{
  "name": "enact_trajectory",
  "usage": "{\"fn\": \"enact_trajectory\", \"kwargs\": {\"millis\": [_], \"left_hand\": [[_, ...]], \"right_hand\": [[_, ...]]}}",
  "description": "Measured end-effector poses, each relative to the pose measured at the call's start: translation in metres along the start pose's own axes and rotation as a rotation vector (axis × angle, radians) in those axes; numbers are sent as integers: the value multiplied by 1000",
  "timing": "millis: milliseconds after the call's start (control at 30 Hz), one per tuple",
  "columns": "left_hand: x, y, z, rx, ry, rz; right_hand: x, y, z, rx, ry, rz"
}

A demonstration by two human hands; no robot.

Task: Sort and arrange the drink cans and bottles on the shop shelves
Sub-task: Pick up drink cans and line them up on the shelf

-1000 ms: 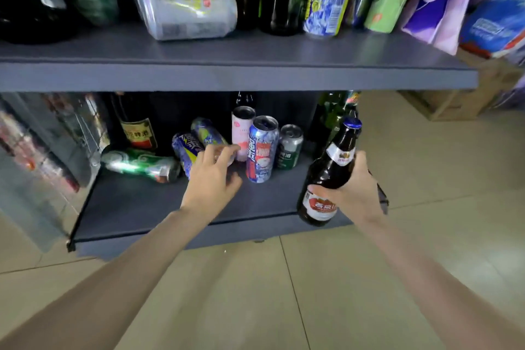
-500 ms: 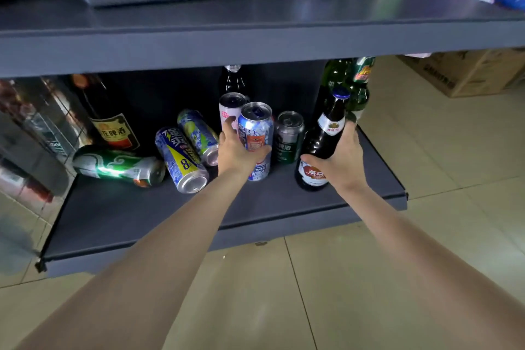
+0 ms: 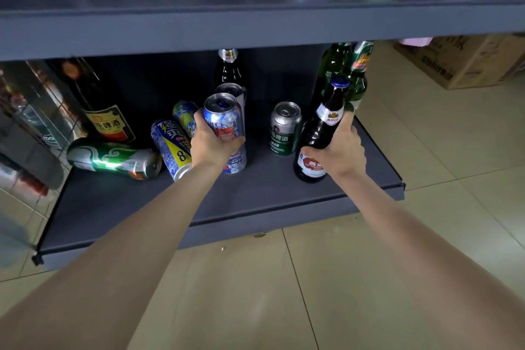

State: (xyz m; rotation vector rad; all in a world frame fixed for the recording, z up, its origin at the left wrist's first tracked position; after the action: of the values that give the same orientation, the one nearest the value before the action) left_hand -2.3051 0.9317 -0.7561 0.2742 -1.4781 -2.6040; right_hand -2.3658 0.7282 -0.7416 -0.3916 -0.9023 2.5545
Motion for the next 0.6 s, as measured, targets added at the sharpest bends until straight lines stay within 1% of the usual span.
{"fn": "enact_trajectory", "kwargs": {"millis": [100,367,400,433,467,500,533,567,600], "left_hand": [[3,0,-3,-16,-5,-19],[0,2,-10,-2,-4,36],[3,4,-11,3,26,45],[8,7,-10,4,98,57],[14,9,-10,-5,207,45],[22,12,-10,-28,327,-15],[31,16,-13,-50,414,-117],[41,21,-19,-48,439,-234],[48,24,-29,-10,388,-338]], "right_hand": [[1,-1,1,0,1,-8],[-4,11,8,10,-20,-10],[-5,13,10,10,-19,-20],[-6,16,12,10,-17,-29],[-7,18,13,12,-16,-36],[-8,19,14,14,-16,-42],[-9,20,15,17,-18,-44],[-10,20,16,19,-23,-42],[-10,21,17,17,-29,-35]]}}
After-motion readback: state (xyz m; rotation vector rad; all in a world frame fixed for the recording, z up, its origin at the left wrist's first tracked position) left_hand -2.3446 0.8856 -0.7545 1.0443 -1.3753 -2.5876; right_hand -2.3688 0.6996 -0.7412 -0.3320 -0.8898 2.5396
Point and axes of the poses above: each hand's wrist, its own x-axis away from the middle knuckle, its own z-axis out of the back of the hand, y = z × x, the point moved 1 cm from there along -x, towards the middle knuckle, and after that the axes turned 2 degrees about y, right-handed, at the moved point
